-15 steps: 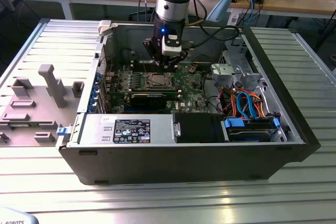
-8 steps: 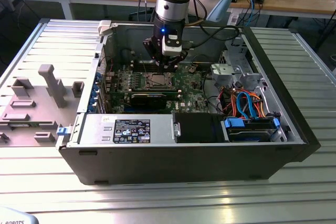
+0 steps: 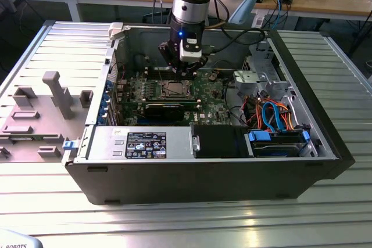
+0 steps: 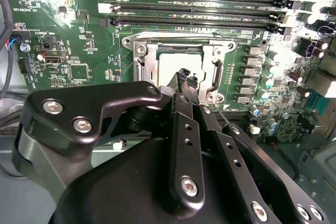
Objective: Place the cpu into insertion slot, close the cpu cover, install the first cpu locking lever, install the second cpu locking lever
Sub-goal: 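Install the first cpu locking lever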
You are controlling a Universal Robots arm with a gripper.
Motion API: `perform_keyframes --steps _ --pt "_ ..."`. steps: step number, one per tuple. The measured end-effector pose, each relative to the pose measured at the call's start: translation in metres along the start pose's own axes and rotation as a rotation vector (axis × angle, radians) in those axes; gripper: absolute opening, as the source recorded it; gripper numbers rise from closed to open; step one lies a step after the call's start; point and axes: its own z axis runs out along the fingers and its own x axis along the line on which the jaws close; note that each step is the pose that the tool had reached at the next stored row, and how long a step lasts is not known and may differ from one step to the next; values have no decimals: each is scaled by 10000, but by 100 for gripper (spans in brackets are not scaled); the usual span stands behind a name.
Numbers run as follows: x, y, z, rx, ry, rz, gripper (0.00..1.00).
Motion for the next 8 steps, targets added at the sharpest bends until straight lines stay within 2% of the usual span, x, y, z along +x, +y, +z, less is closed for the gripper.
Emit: perform_keyframes --steps 5,6,8 --pt "0 0 1 2 -5 -94 11" --pt "0 1 1 -34 10 -136 11" --pt "0 0 0 -172 76 -211 11"
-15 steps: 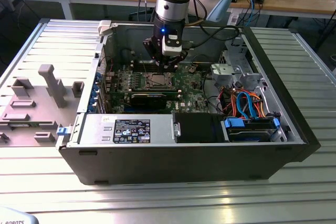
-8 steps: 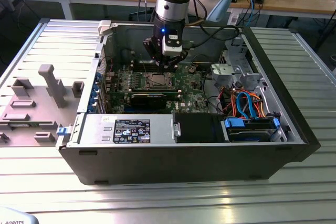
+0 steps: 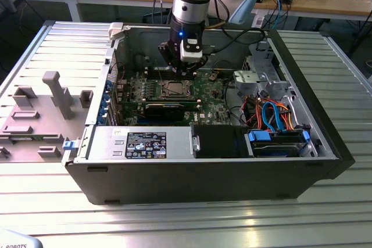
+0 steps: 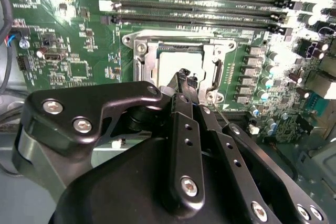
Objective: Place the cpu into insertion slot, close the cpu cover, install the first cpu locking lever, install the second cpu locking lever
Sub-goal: 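Install the first cpu locking lever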
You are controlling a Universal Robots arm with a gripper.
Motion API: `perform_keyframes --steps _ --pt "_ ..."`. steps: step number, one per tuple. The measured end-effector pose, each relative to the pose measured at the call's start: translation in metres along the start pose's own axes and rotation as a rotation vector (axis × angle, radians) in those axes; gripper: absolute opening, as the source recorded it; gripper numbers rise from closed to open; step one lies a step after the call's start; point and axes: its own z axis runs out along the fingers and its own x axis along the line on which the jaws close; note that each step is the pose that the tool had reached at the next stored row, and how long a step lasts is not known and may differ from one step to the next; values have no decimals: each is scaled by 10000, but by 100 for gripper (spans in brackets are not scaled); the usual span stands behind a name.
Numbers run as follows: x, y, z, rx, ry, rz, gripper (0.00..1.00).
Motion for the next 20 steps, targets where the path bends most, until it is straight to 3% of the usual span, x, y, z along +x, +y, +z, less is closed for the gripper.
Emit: perform_keyframes --steps 2,8,20 --pt "0 0 0 -237 108 -119 11" --pt "0 0 0 -201 89 -697 11" --pt "0 0 0 -176 74 -1094 11"
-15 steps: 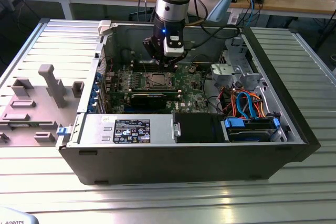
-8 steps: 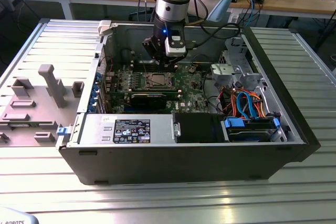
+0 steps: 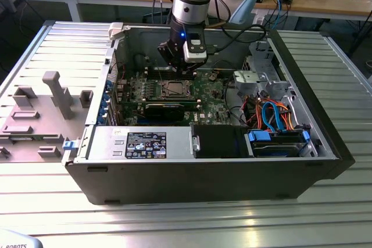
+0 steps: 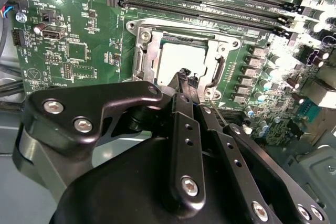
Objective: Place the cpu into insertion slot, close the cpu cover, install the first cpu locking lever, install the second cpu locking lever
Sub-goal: 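Install the first cpu locking lever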
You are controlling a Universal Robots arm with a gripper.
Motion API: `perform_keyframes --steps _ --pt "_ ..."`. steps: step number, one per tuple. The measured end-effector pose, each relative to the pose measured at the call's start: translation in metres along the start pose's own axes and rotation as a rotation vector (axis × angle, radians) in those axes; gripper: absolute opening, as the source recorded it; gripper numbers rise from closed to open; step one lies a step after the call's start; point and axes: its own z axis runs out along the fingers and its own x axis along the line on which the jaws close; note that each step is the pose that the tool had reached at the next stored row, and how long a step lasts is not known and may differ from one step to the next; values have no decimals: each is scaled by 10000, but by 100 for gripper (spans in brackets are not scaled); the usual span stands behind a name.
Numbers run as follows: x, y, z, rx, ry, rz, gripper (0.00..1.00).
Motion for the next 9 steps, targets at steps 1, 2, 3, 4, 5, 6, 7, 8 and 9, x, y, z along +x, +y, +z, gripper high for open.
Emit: perform_keyframes --steps 1,2,3,4,5,6,7,8,9 --pt "0 0 0 2 -1 -32 11" --pt "0 0 0 4 -1 -49 11" --pt "0 0 0 5 -2 -71 11" --pt "0 0 0 8 -2 -107 11" --pt "0 0 0 9 -3 -133 11" --pt "0 0 0 11 -3 -152 11" --pt "0 0 0 13 -4 -185 11" --pt "0 0 0 15 -5 -217 11" --pt "0 0 0 17 -5 -235 11"
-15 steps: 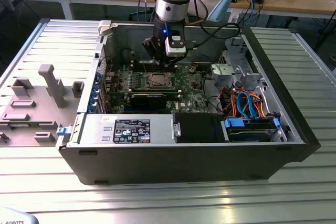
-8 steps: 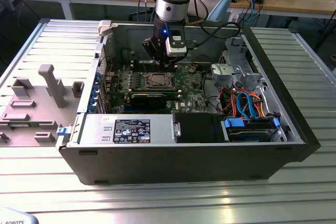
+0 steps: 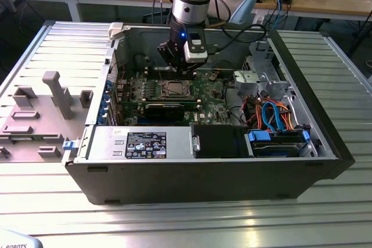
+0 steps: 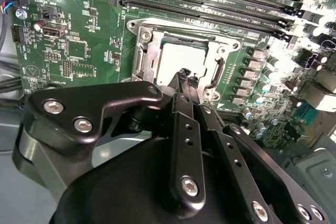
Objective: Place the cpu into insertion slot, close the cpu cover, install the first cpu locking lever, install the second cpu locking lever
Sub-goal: 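Install the first cpu locking lever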
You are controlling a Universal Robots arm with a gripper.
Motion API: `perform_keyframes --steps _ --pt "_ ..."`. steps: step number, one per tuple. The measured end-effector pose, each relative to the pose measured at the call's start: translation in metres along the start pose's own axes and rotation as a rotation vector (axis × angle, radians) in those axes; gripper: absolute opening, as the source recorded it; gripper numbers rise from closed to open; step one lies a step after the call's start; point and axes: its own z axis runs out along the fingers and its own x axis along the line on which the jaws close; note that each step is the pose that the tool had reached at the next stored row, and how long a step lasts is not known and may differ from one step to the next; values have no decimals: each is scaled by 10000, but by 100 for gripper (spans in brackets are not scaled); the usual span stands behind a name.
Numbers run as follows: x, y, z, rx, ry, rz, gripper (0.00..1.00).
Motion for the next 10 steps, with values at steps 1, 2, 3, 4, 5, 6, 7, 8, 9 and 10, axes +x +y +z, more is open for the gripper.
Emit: perform_keyframes --steps 1,2,3,4,5,6,7,8,9,10 --pt "0 0 0 1 0 -15 11" --pt "0 0 0 2 -1 -31 11" --pt "0 0 0 3 -1 -47 11" --pt "0 0 0 5 -2 -71 11" --pt "0 0 0 6 -2 -87 11" --pt "0 0 0 7 -3 -102 11" --pt "0 0 0 9 -3 -130 11" --pt "0 0 0 10 -3 -145 11" --pt "0 0 0 11 -4 -162 11" --pt "0 0 0 13 -4 -179 11"
